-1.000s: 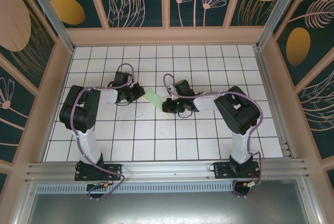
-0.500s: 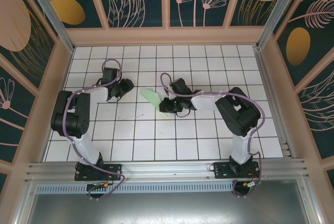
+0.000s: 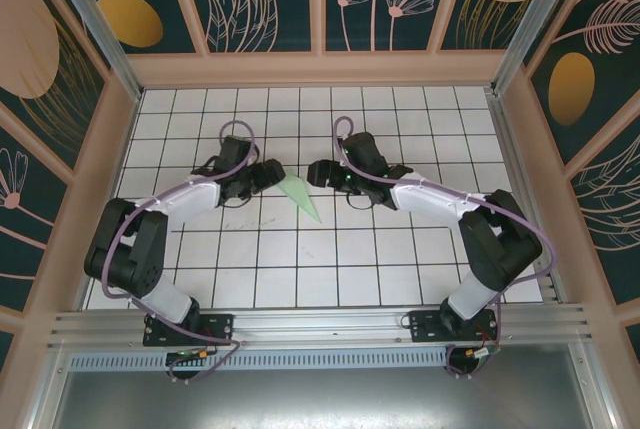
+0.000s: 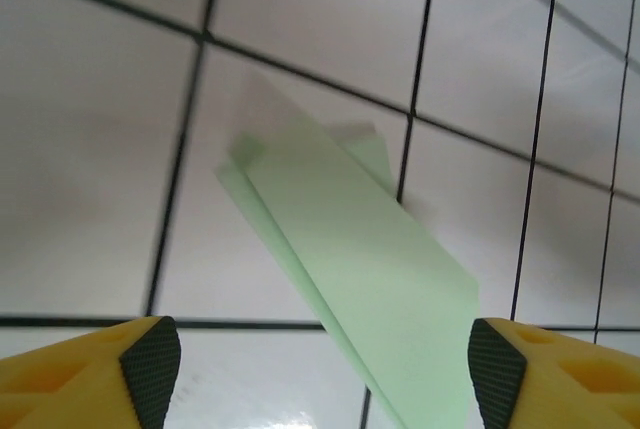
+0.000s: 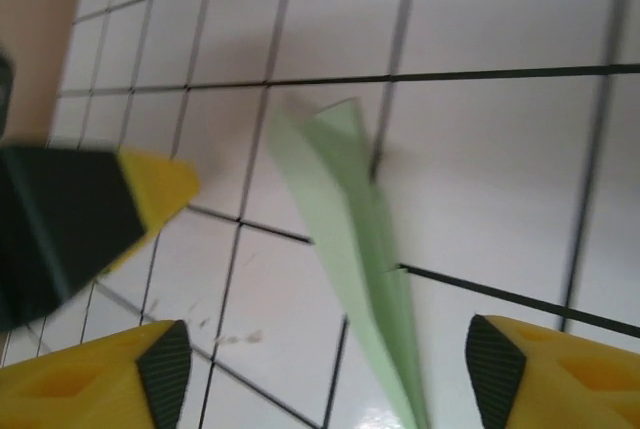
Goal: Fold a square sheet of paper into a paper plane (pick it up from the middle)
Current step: Fold the wing for the fifth time at the center of the table.
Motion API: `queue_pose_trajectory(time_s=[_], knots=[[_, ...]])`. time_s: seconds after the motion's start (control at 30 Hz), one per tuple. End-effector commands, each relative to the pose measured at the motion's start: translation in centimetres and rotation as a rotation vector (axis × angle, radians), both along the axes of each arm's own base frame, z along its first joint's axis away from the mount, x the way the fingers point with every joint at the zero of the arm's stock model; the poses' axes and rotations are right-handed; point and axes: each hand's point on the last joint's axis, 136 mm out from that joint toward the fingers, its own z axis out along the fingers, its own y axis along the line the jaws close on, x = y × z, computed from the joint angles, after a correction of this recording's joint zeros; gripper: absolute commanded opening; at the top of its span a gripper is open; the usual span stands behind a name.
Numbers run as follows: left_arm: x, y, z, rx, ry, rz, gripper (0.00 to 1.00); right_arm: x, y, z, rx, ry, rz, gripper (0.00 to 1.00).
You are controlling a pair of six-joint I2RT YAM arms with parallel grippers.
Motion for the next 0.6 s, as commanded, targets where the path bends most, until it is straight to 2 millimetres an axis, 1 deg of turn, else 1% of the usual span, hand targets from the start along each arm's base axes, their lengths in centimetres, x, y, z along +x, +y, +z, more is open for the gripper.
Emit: queue_pose_trajectory(time_s=[0.0, 0.07, 0.1, 0.13, 0.17, 0.2, 0.23, 0.33, 0.47, 0.57], knots=[[0.0, -0.9, -0.3, 0.077, 0.015, 0.027, 0.81, 1.2, -3.8, -0.9, -0.069, 0.003, -0.195, 0.81], [-0.1, -1.9, -0.6, 0.104, 0.019, 0.011, 0.83, 1.5, -6.0, -1.6, -0.120, 0.021, -0.312, 0.83], [0.2, -2.3, -0.5, 0.118, 0.013, 0.008, 0.84, 1.5, -6.6, -1.7, -0.133, 0.026, -0.351, 0.83], [0.2, -2.8, -0.8, 0.136, 0.018, -0.002, 0.85, 1.4, -7.4, -1.9, -0.149, 0.037, -0.394, 0.84], [0.3, -3.2, -1.1, 0.151, 0.021, -0.013, 0.85, 1.4, -7.9, -2.2, -0.155, 0.045, -0.424, 0.84], [0.2, -3.5, -1.9, 0.172, 0.038, -0.018, 0.85, 1.3, -8.3, -2.3, -0.160, 0.049, -0.442, 0.84], [0.3, -3.7, -2.2, 0.189, 0.044, -0.028, 0.85, 1.2, -8.7, -2.5, -0.169, 0.059, -0.466, 0.84], [0.6, -4.2, -3.1, 0.240, 0.055, -0.047, 0.86, 1.1, -9.3, -3.0, -0.184, 0.076, -0.487, 0.84], [1.0, -4.5, -3.7, 0.285, 0.067, -0.072, 0.86, 0.9, -9.3, -3.1, -0.188, 0.086, -0.484, 0.84], [1.0, -4.2, -4.2, 0.311, 0.082, -0.068, 0.82, 0.9, -9.2, -3.2, -0.187, 0.091, -0.483, 0.84]])
